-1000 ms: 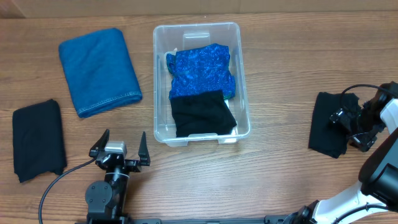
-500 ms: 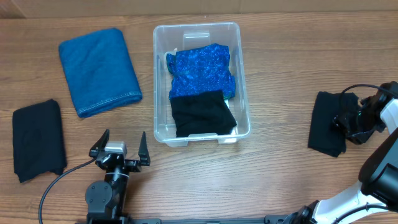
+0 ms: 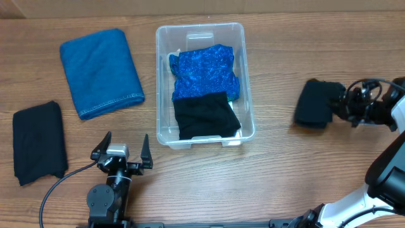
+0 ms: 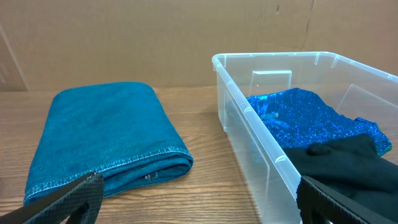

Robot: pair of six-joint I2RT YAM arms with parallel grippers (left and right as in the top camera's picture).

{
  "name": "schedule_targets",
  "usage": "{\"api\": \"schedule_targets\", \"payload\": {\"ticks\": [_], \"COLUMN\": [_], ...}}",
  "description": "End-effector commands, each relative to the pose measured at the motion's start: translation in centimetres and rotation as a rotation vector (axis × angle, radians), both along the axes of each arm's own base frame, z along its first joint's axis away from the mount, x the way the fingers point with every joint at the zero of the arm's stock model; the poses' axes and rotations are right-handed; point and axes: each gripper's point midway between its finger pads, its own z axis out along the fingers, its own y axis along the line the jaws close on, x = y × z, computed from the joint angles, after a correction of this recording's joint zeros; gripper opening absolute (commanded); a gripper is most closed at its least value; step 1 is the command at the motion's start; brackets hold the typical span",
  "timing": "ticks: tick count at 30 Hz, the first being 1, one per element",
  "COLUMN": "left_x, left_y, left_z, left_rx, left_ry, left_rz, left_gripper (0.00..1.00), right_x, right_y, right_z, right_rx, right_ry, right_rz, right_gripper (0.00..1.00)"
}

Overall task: Pack container
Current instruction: 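Carry the black cloth with the right gripper over the bin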

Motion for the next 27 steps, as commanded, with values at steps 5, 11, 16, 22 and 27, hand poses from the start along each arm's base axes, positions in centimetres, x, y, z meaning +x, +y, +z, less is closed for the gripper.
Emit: {"api": "schedule_targets", "payload": {"ticks": [5, 11, 16, 22, 27], "left_x": [0.0, 0.0, 0.0, 0.0, 0.0], "left_y": [0.0, 0.0, 0.0, 0.0, 0.0], "left_z": [0.0, 0.0, 0.0, 0.0, 0.0], "left_rx": [0.018, 0.018, 0.018, 0.018, 0.018], "left_ry": [-0.007, -0.007, -0.007, -0.007, -0.007], "left_rz": [-0.003, -0.003, -0.003, -0.003, -0.003], "left_gripper": [1.0, 1.0, 1.0, 1.0, 1.0], "right_x": [3.5, 3.5, 3.3, -0.6, -3.7], "right_y": [2.8, 10.2, 20.8, 30.9, 35.8], "right_z": [14.7, 24.2, 23.8, 17.3, 14.5], "right_rx": [0.447, 0.388, 0.208, -0.091, -0.288], "right_ry": [-0.483, -0.65, -0.56, -0.341, -0.239], "right_rz": [0.118, 0.371, 0.57, 0.762, 0.802], "right_gripper": [0.04, 0.04, 0.04, 0.04, 0.04]}}
